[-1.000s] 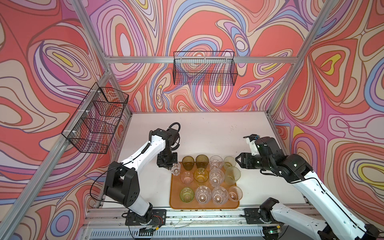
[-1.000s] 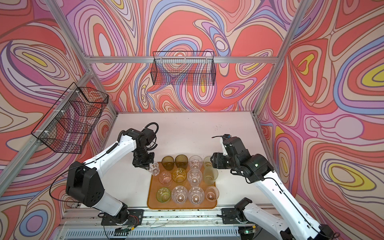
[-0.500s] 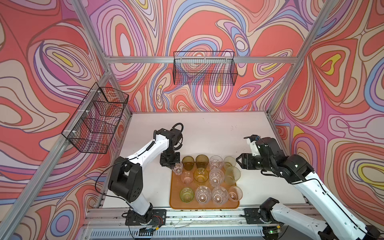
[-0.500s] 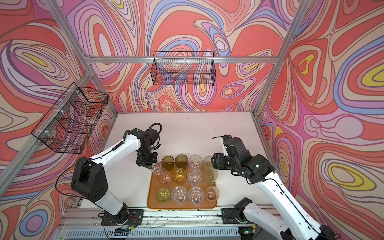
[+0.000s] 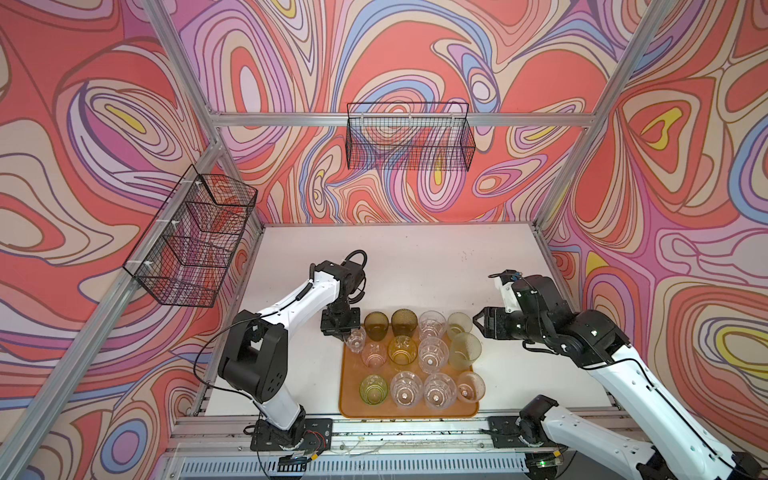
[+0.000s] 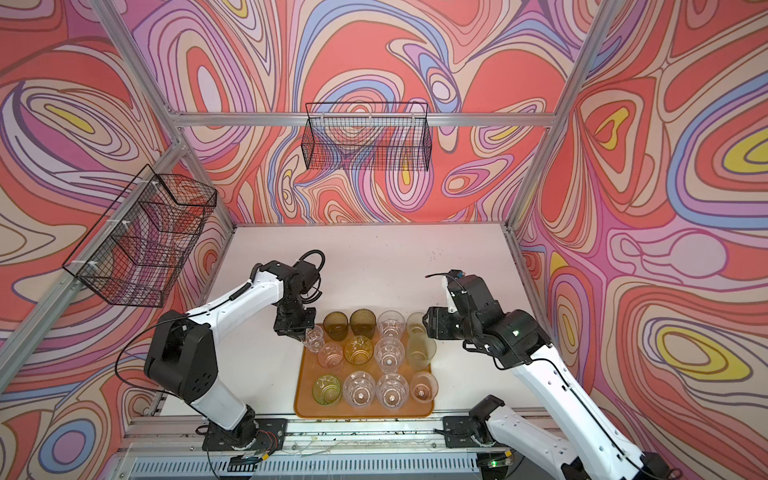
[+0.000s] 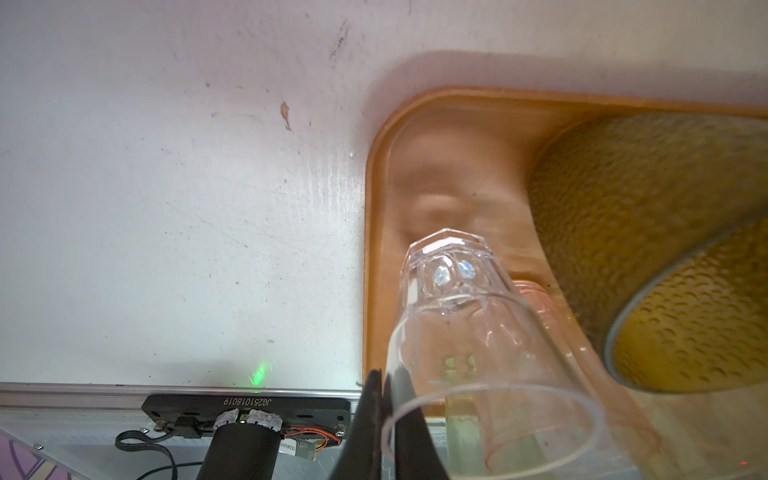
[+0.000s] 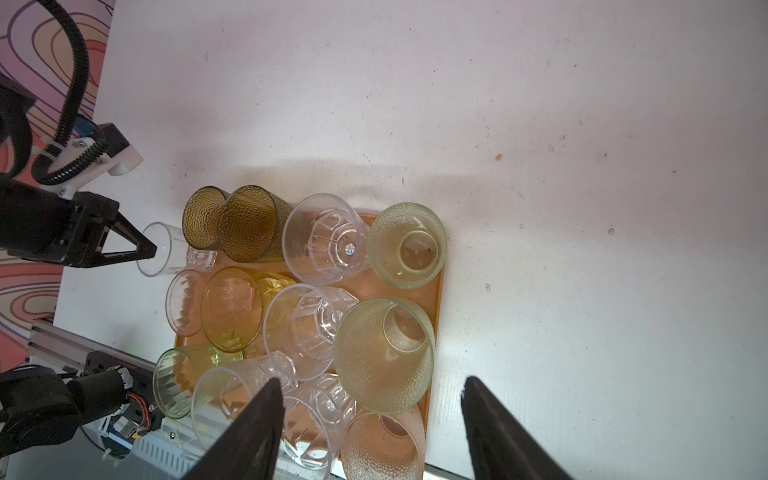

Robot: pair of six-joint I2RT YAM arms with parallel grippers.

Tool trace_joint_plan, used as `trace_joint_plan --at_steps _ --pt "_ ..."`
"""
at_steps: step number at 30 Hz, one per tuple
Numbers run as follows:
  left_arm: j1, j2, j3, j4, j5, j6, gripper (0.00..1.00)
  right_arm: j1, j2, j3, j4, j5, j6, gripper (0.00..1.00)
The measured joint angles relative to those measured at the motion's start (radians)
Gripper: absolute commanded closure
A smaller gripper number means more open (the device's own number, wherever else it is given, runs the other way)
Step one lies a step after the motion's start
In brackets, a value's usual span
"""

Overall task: Place the glasses into the tray
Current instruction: 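Lower the clear glass onto the tray corner and open the left gripper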

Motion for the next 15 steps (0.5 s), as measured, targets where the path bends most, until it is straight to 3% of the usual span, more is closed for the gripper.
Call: trace_joint_plan --at_steps 15 --pt "0.0 0.029 -0.021 0.042 0.0 0.0 0.94 0.0 0.0 0.0 0.0 0.0 0.0 0.3"
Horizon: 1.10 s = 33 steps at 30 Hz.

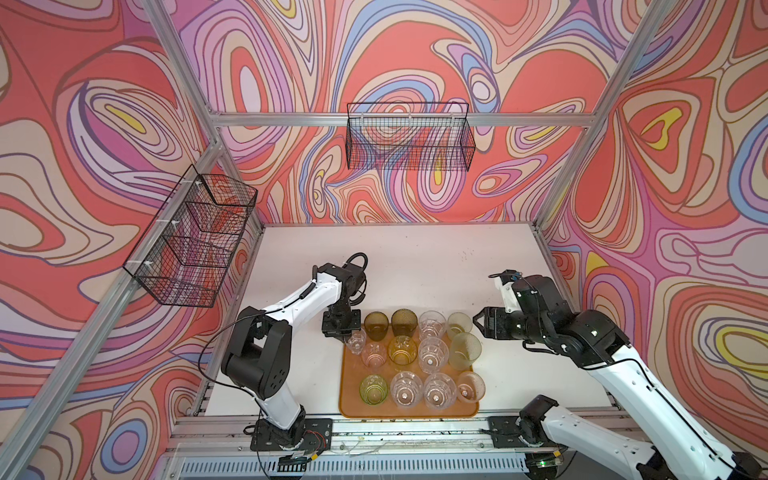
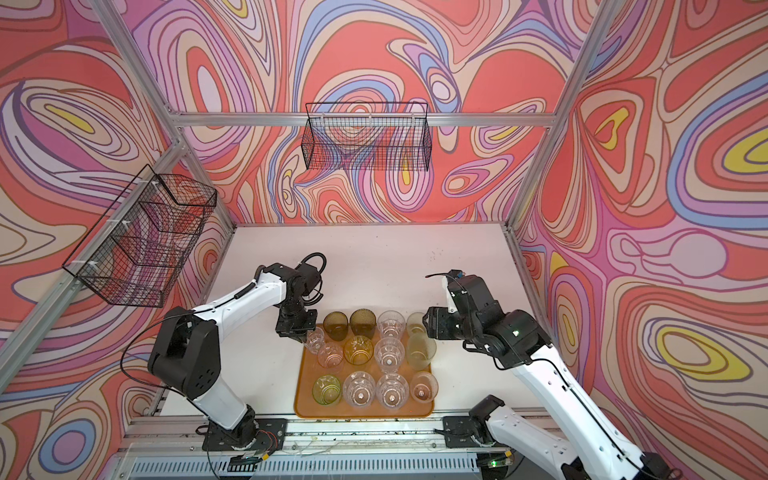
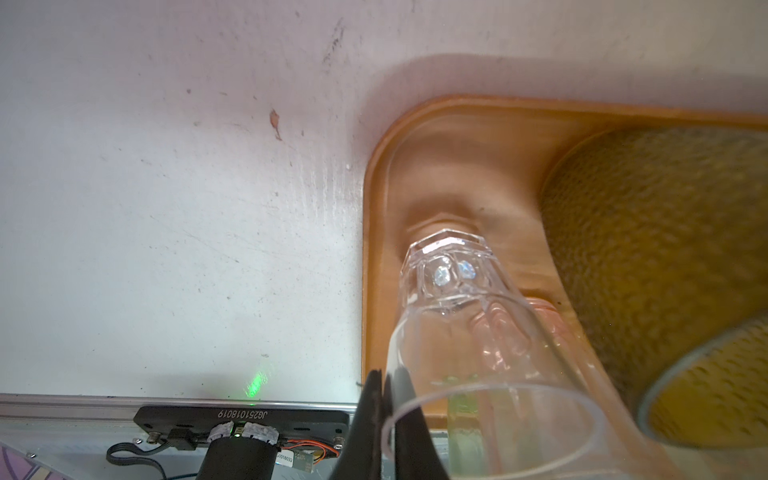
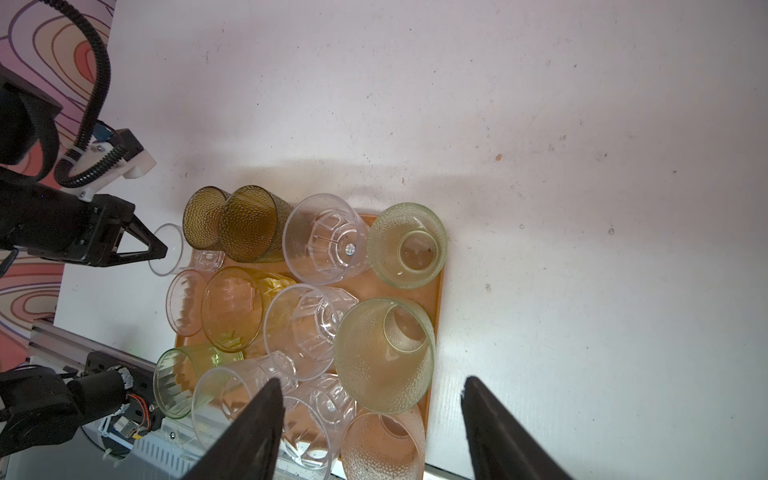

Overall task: Place the glasses into the tray
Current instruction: 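Lower the clear glass onto the tray corner and open the left gripper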

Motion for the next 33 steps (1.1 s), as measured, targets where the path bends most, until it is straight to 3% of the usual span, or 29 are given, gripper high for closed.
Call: trace_joint_plan --at_steps 13,26,33 --pt "0.0 0.002 -0.005 0.005 0.0 -0.006 0.84 0.0 0.001 0.0 0.0 0.0 0.0 0.3" --pt "0.0 0.002 -0.018 0.014 0.0 -0.006 0.82 0.0 0.001 0.0 0.0 -0.001 0.0 0.3" --pt "0.0 0.002 -0.018 0.014 0.0 -0.007 0.68 0.0 0.001 0.0 0.0 -0.001 0.002 0.3"
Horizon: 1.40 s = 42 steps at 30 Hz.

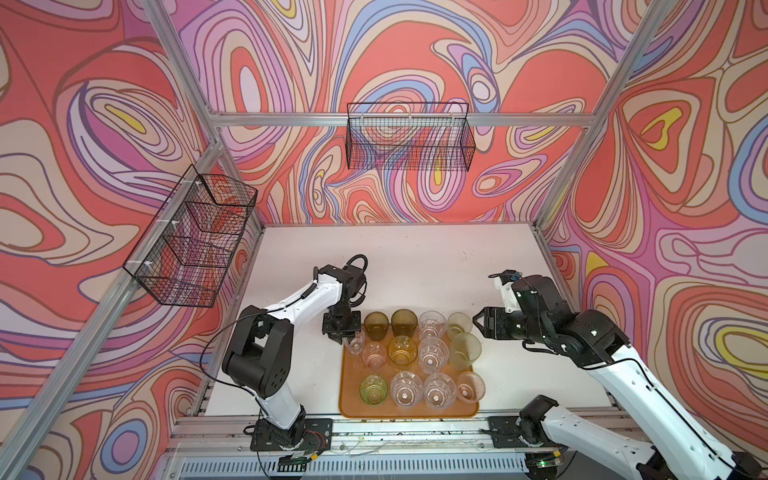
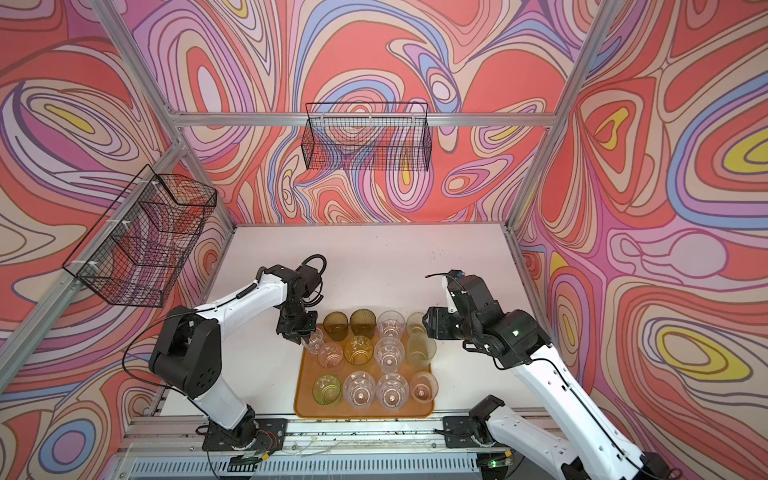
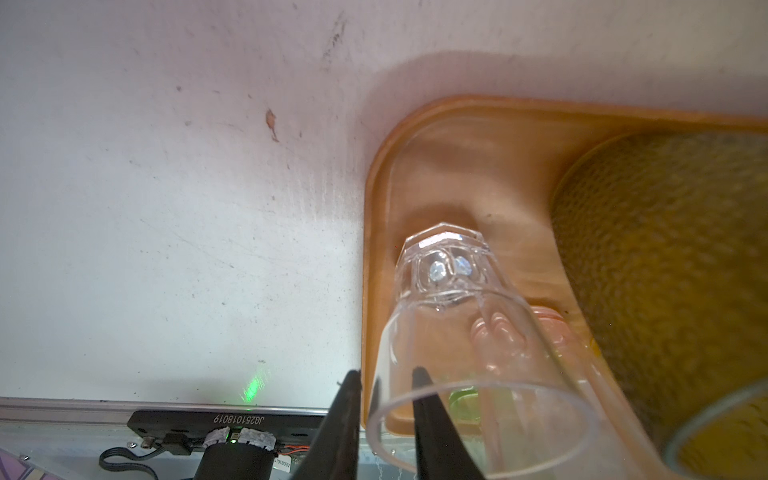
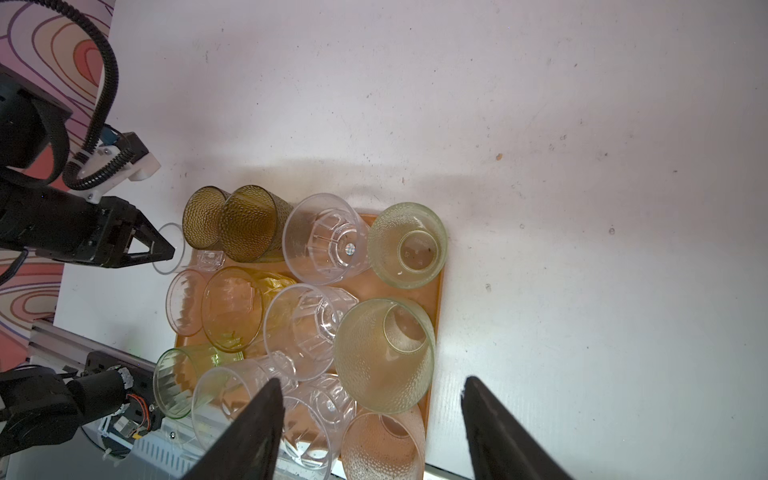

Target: Place the glasses into the tray

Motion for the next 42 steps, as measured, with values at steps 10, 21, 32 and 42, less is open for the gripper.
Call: trace_joint_plan --at_steps 10,21,32,42 --pt "0.0 -0.016 0.002 -0.006 0.0 0.0 0.56 0.0 0.0 0.0 0.0 0.0 0.002 0.3" --pt "0.0 -0.14 0.116 -0.109 -0.045 -0.001 0.39 0.0 0.012 0.0 0.027 0.015 -0.005 0.3" --pt "0.0 -0.229 0.311 -0.225 -0.121 0.01 0.05 0.0 0.03 0.007 0.102 0.09 -0.06 0.25" --pt "0.005 -0.268 0.448 -0.182 -0.231 0.09 0.0 0.0 0.095 0.101 0.232 0.188 -0.156 0.07"
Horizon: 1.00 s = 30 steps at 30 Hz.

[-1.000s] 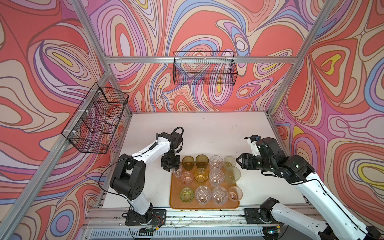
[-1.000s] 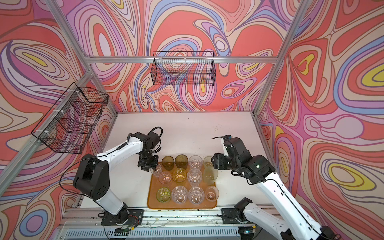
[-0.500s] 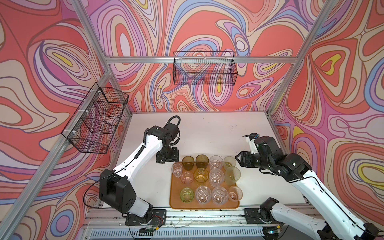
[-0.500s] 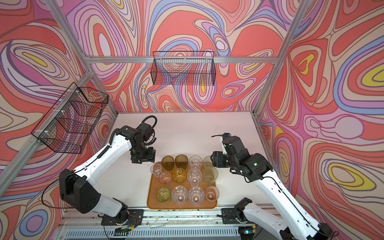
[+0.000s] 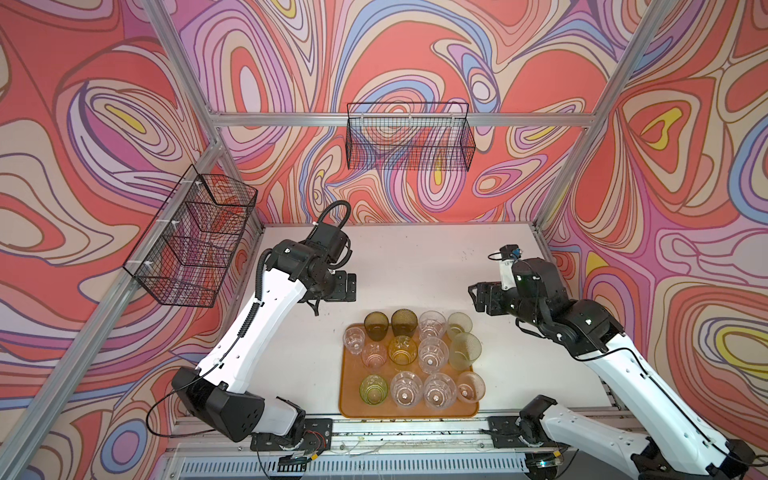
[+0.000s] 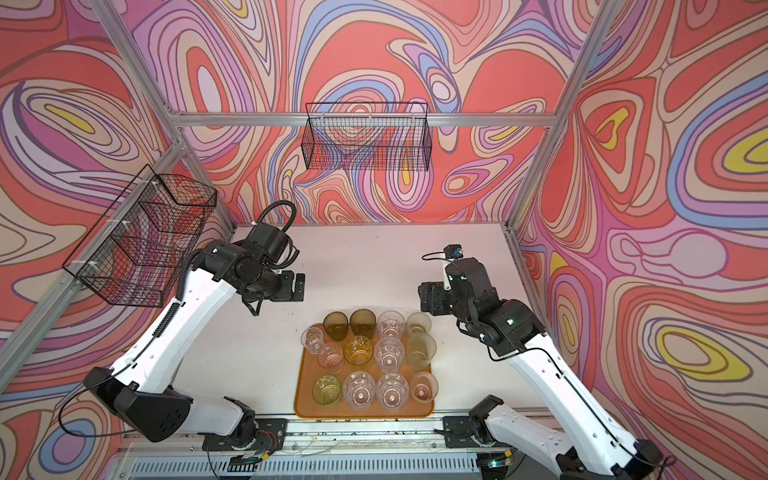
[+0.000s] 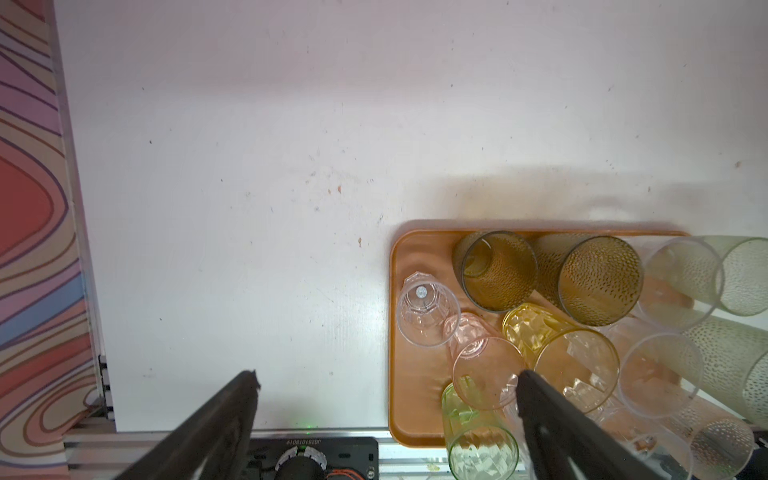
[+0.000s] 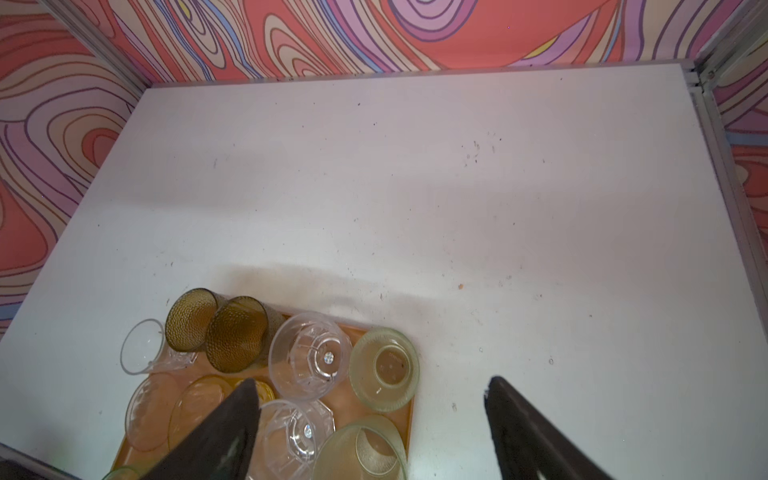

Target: Place the glasses into the tray

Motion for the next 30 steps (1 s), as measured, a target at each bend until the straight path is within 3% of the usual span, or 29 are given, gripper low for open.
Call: trace_joint_plan --at_steps 7,10,18,25,30 --pt "0.024 -0.166 -0.15 0.245 -0.069 0.107 0.0 -0.004 0.103 0.064 0.097 0.072 -0.109 0.02" --pt "0.085 -0.254 -0.25 0.373 -0.065 0.167 0.0 -0.04 0.135 0.063 0.144 0.078 -0.157 0.02" --pt "0.331 -0.282 -0.344 0.602 0.031 0.254 0.0 -0.258 0.134 -0.006 0.309 0.01 -0.221 0.02" --pt "0.422 -0.25 -0.48 0.797 0.084 0.313 0.0 -0.457 0.145 -0.092 0.423 -0.05 -0.211 0.01" --pt "0.462 -0.276 -0.715 1.012 0.105 0.349 0.0 -0.588 0.145 -0.237 0.515 -0.097 -0.181 0.02"
